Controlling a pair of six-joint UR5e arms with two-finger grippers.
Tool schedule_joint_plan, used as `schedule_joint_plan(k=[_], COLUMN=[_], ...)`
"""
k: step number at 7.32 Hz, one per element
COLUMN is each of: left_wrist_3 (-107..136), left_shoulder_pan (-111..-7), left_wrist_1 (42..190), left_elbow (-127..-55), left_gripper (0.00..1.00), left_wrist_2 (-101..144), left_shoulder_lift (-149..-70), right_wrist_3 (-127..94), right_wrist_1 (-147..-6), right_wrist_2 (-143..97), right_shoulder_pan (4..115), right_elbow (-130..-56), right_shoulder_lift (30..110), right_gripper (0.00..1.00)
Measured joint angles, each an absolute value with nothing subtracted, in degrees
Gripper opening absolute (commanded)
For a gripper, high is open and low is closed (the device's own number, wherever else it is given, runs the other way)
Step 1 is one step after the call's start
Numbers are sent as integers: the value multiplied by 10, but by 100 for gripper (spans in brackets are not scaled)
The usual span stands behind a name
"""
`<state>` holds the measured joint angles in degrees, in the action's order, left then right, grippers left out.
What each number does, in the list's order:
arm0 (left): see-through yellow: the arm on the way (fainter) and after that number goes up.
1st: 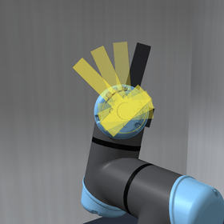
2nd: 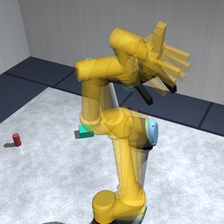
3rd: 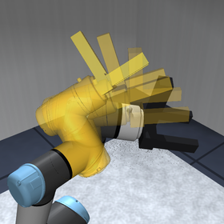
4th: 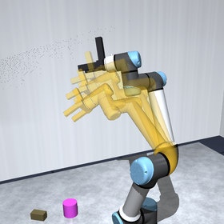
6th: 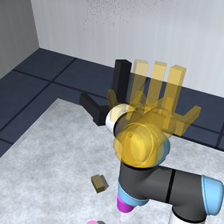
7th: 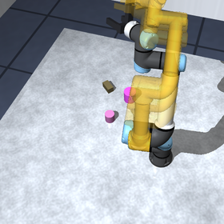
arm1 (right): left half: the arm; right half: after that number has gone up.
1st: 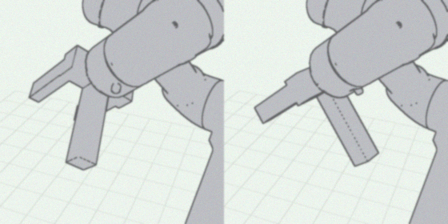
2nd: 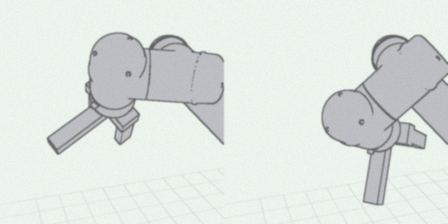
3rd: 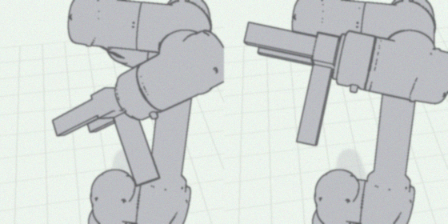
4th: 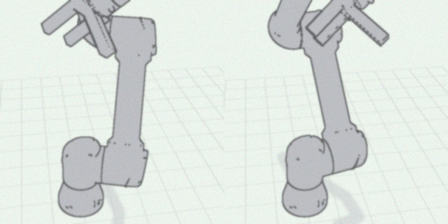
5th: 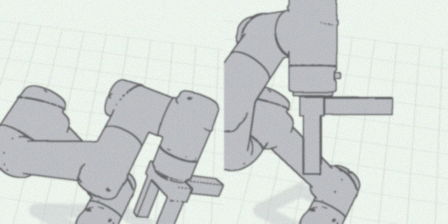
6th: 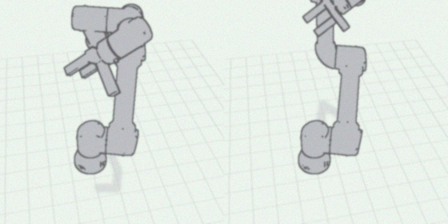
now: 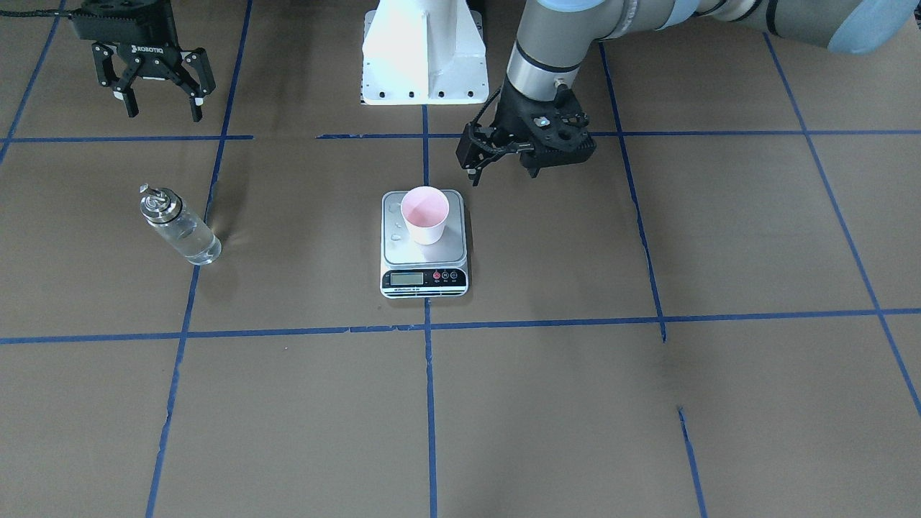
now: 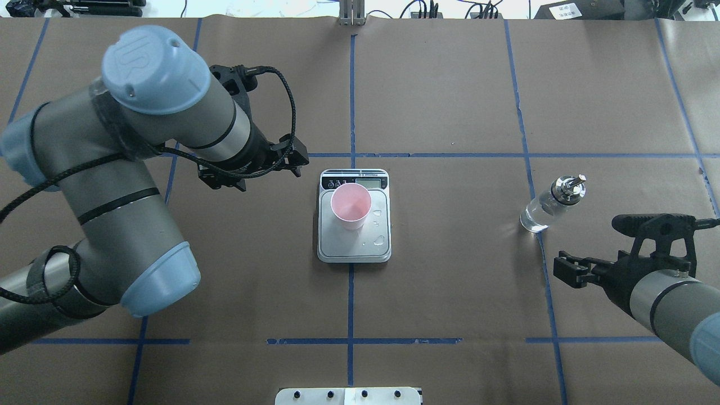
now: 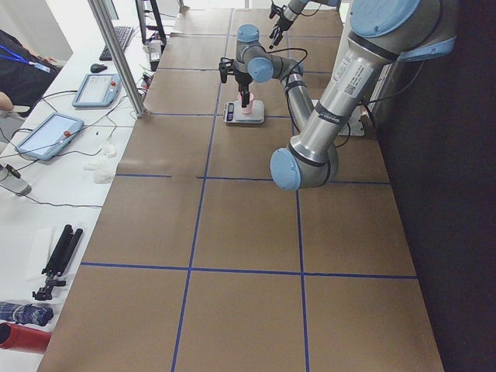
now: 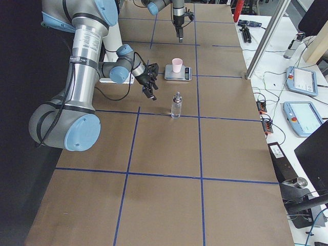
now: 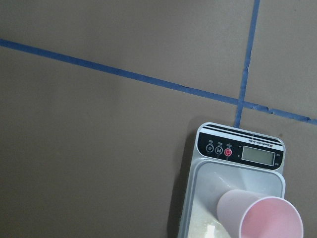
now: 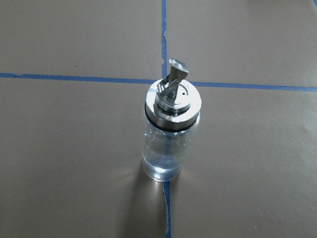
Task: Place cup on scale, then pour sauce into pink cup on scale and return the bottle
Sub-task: 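Grasp the glass bottle with the right gripper while the left arm retracts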
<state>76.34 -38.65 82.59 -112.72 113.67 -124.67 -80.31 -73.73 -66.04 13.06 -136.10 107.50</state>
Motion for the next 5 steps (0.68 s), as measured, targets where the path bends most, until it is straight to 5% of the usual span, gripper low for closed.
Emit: schedule_joint_plan(k=[5], left_wrist_3=[664], left_shoulder_pan=[-410], left_wrist_1=[827], left_elbow=[-1188], left_gripper=[100], left_wrist_2=[1134], left_shoulder_lift=[-1160], right_wrist_3=[-745], right_wrist_1=[-504], right_wrist_2=[-538], right_shoulder_pan=[125], right_elbow=[-1204], right_shoulder_lift=[1072], right_gripper=[100])
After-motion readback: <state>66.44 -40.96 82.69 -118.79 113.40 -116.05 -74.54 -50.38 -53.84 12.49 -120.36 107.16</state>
